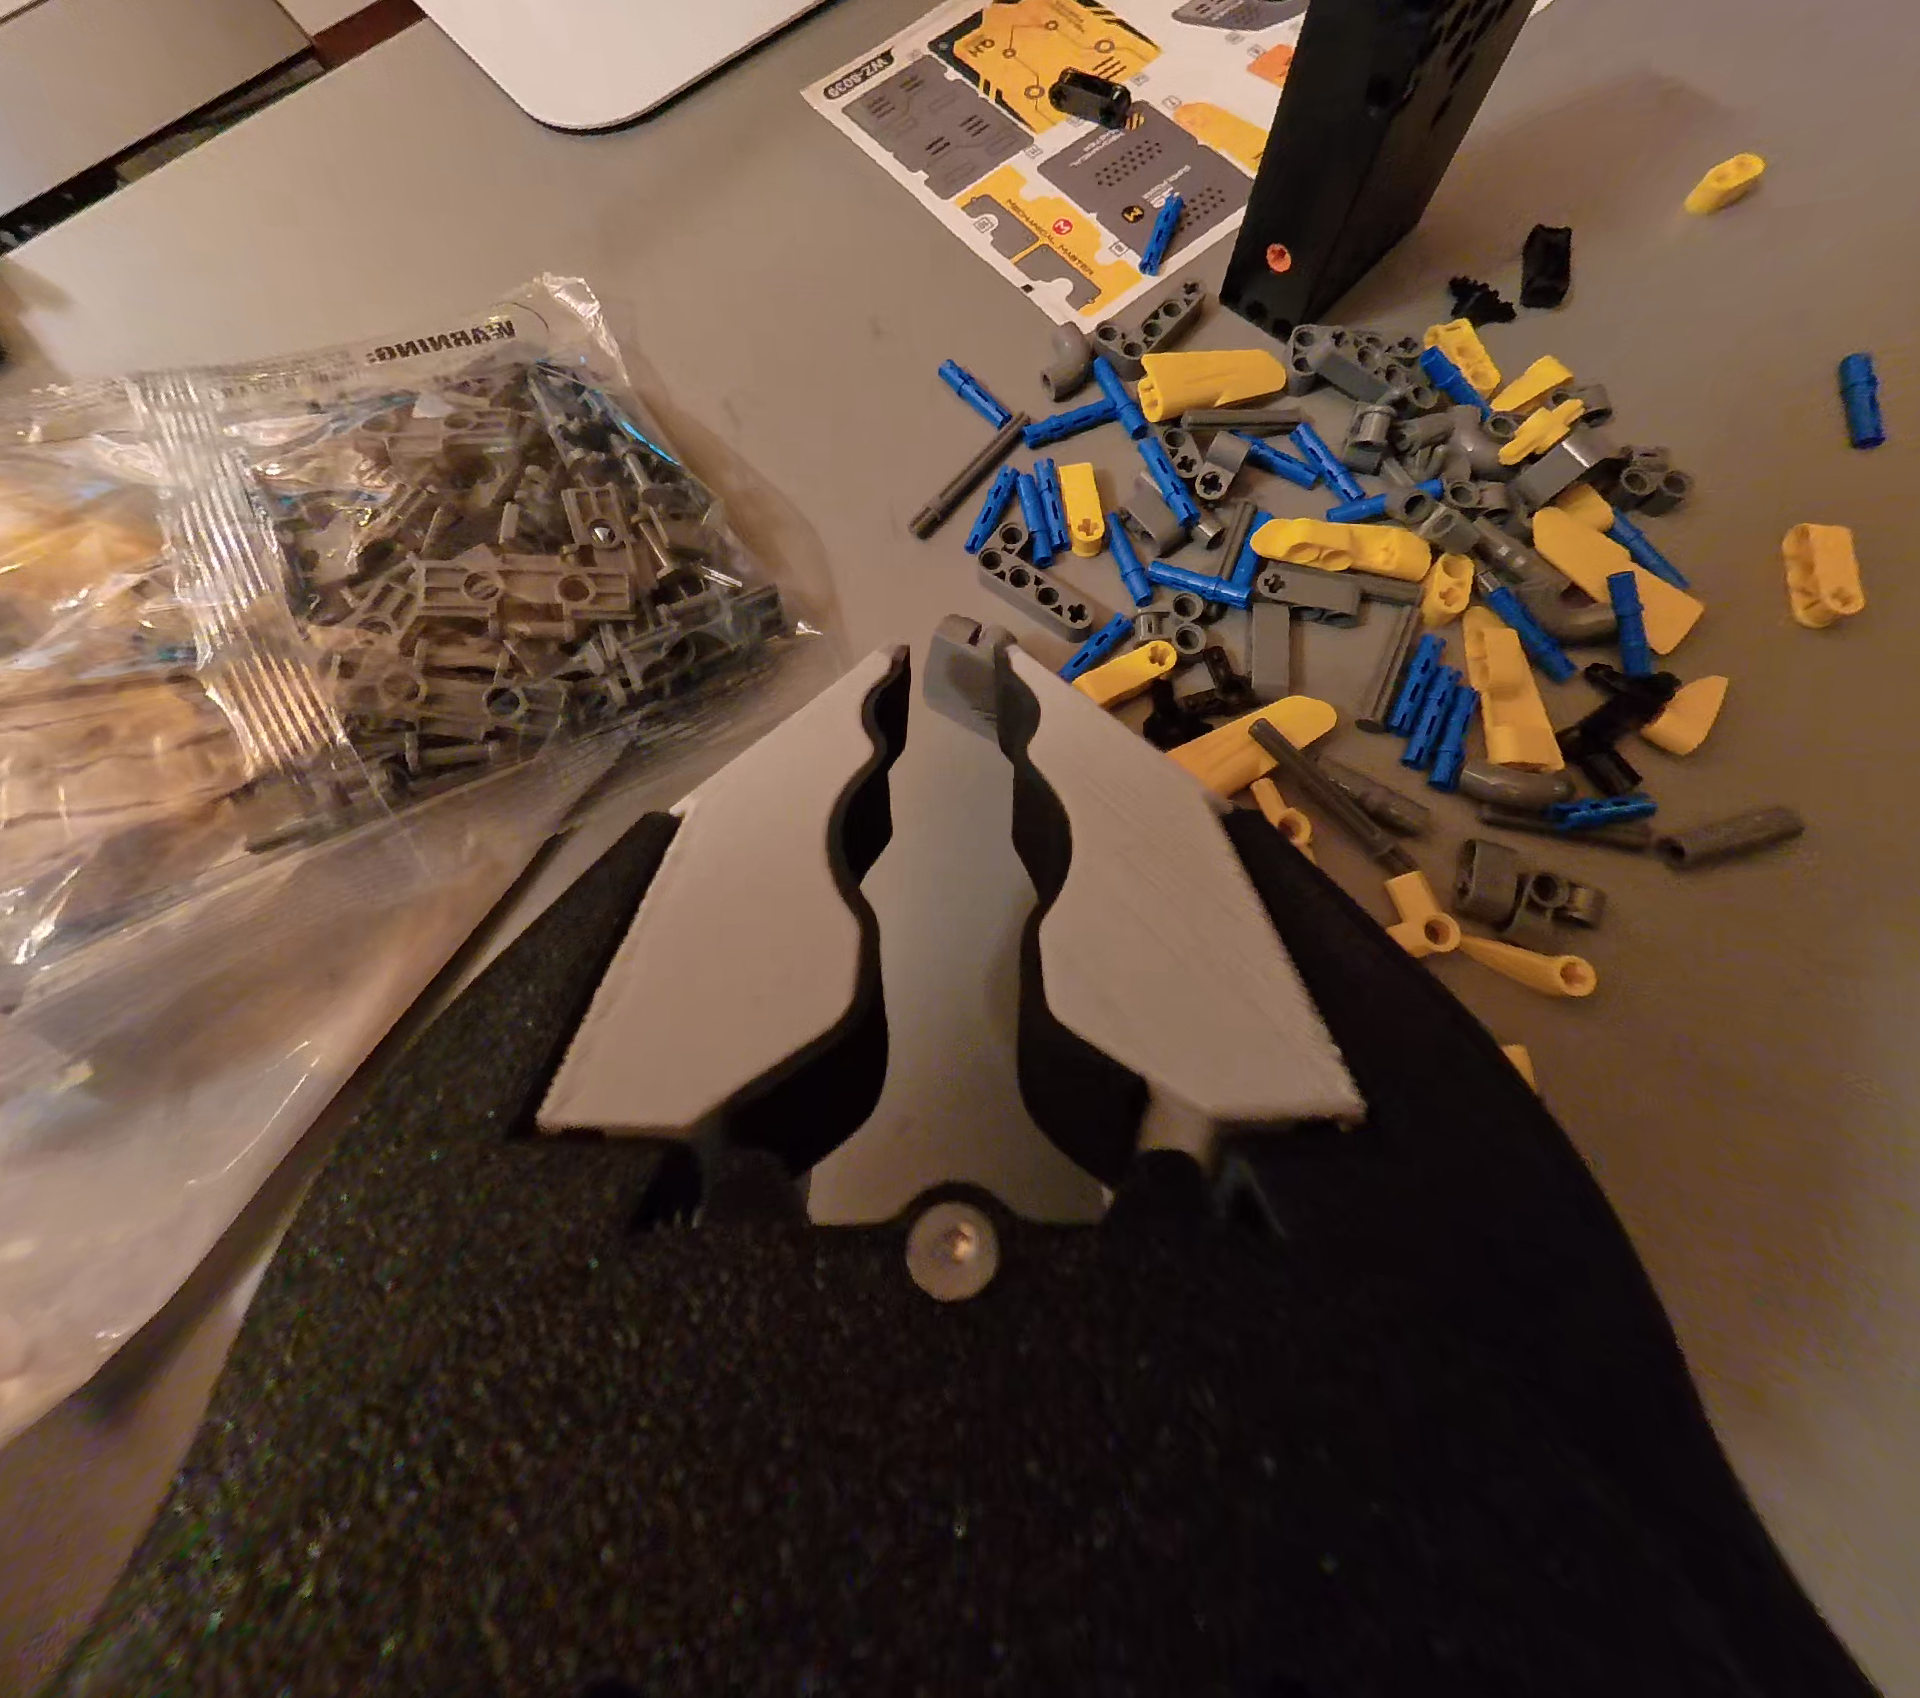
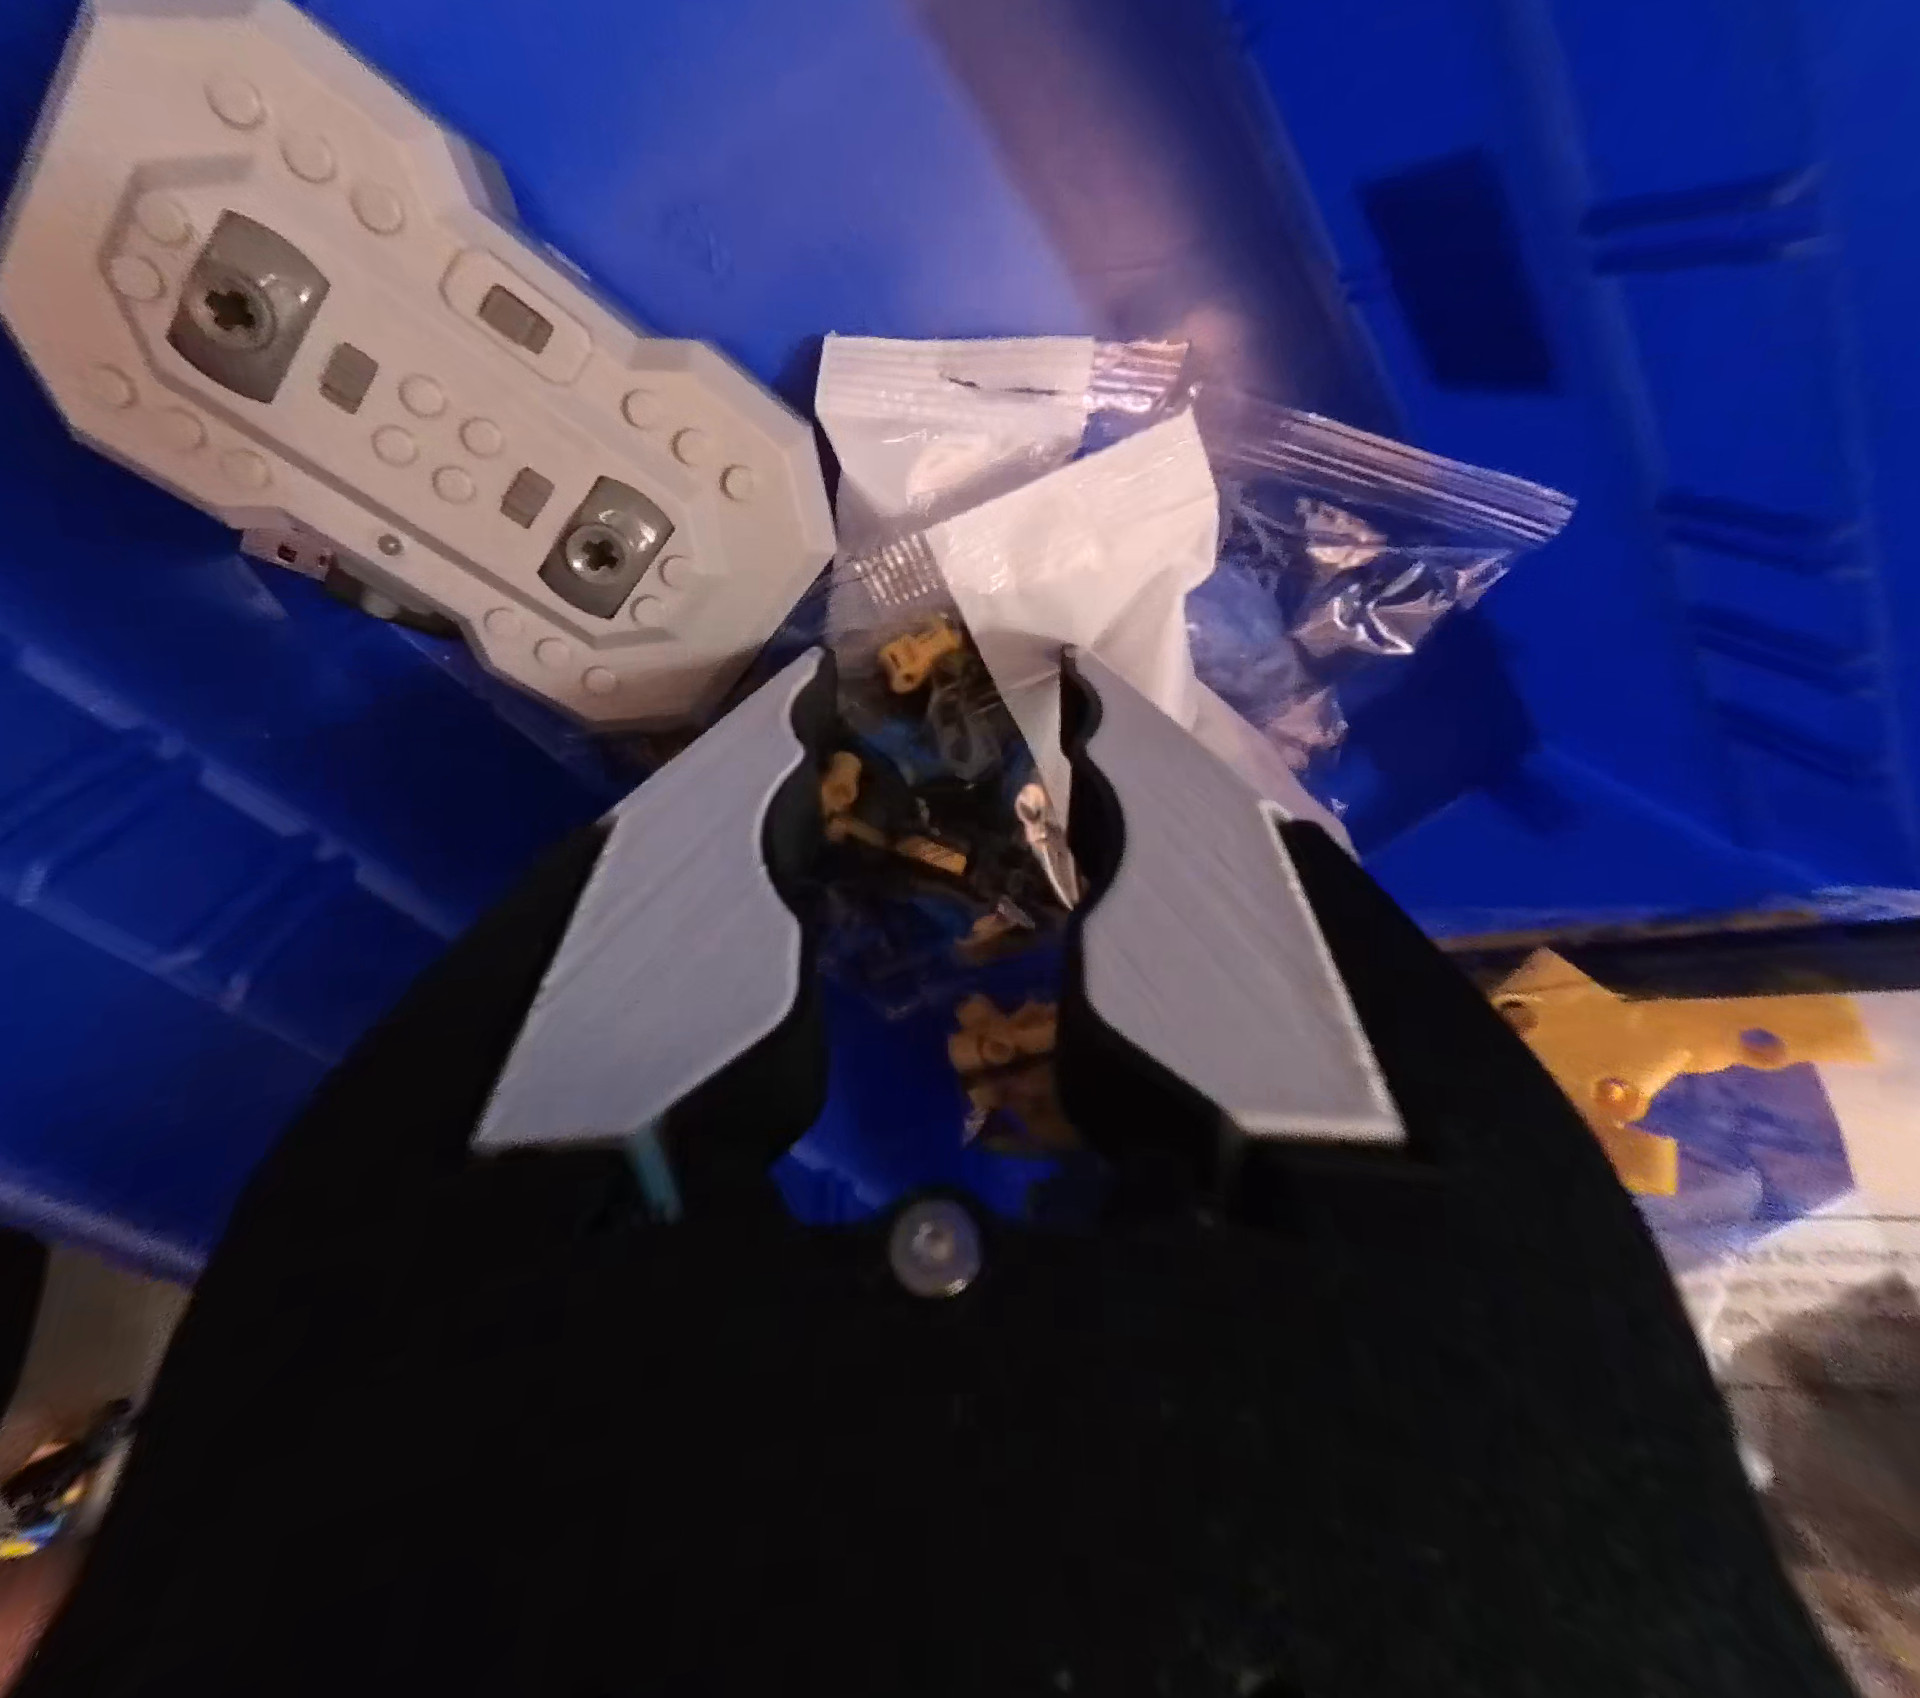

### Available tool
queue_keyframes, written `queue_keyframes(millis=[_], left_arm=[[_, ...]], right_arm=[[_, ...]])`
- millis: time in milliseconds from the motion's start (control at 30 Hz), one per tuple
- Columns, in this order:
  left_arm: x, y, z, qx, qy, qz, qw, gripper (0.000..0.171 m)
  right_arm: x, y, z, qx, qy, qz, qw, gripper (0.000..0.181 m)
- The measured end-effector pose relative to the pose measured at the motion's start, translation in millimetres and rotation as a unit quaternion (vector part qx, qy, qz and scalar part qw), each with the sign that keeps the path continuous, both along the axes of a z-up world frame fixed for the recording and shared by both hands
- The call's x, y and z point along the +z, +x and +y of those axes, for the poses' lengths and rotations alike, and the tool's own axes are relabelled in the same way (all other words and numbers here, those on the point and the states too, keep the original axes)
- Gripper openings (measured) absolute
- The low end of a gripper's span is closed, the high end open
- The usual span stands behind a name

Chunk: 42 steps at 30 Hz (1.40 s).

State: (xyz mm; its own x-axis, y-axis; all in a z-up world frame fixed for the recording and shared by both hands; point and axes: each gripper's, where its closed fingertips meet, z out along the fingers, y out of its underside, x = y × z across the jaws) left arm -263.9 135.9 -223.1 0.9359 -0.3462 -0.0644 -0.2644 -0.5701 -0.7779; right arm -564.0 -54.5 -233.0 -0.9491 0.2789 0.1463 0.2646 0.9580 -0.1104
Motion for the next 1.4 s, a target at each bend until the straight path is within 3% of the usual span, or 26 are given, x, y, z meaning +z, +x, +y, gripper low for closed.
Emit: queue_keyframes(millis=[33, 67, 400, 567, 600, 667, 700, 767, 867, 1033, 1233, 1333, 1400], left_arm=[[-1, 0, 0, 0.0, -0.002, 0.004, 1.0, 0.015], [-2, 0, 0, 0.0, -0.003, 0.008, 1.0, 0.015], [-1, 1, 0, -0.003, -0.001, 0.01, 1.0, 0.015], [-4, 1, 0, -0.004, -0.006, 0.015, 1.0, 0.015], [-4, 1, 0, -0.004, -0.007, 0.016, 1.0, 0.015], [-4, 1, 0, -0.005, -0.007, 0.018, 1.0, 0.015], [-4, 1, 0, -0.005, -0.007, 0.018, 1.0, 0.015], [-5, 2, 0, -0.006, -0.008, 0.018, 1.0, 0.015], [-5, 1, -1, -0.006, -0.01, 0.013, 1.0, 0.015], [-3, 8, -3, -0.018, -0.014, -0.014, 1.0, 0.015], [-7, 7, -4, -0.019, -0.021, -0.003, 1.0, 0.015], [-8, 8, -4, -0.022, -0.021, 0.01, 0.999, 0.015], [-9, 8, -4, -0.024, -0.021, 0.017, 0.999, 0.015]], right_arm=[[0, 1, 1, -0.005, 0.007, -0.004, 1.0, 0.035], [3, 2, 3, -0.014, 0.013, -0.012, 1.0, 0.002], [102, -39, 20, -0.084, -0.091, 0.127, 0.984, 0.0], [128, -46, 16, -0.098, -0.157, 0.138, 0.973, 0.0], [125, -44, 13, -0.094, -0.168, 0.13, 0.973, 0.004], [111, -39, 6, -0.082, -0.171, 0.108, 0.976, 0.062], [101, -40, 6, -0.078, -0.154, 0.109, 0.979, 0.08], [82, -41, 8, -0.06, -0.105, 0.116, 0.986, 0.092], [50, -29, 7, -0.003, -0.044, 0.088, 0.995, 0.092], [11, -21, 3, 0.017, -0.016, 0.03, 0.999, 0.09], [0, -20, 3, 0.012, -0.02, 0.004, 1.0, 0.084], [5, -22, 11, 0.02, 0.005, 0.023, 1.0, 0.032], [18, -26, 13, 0.015, -0.01, 0.044, 0.999, 0.016]])
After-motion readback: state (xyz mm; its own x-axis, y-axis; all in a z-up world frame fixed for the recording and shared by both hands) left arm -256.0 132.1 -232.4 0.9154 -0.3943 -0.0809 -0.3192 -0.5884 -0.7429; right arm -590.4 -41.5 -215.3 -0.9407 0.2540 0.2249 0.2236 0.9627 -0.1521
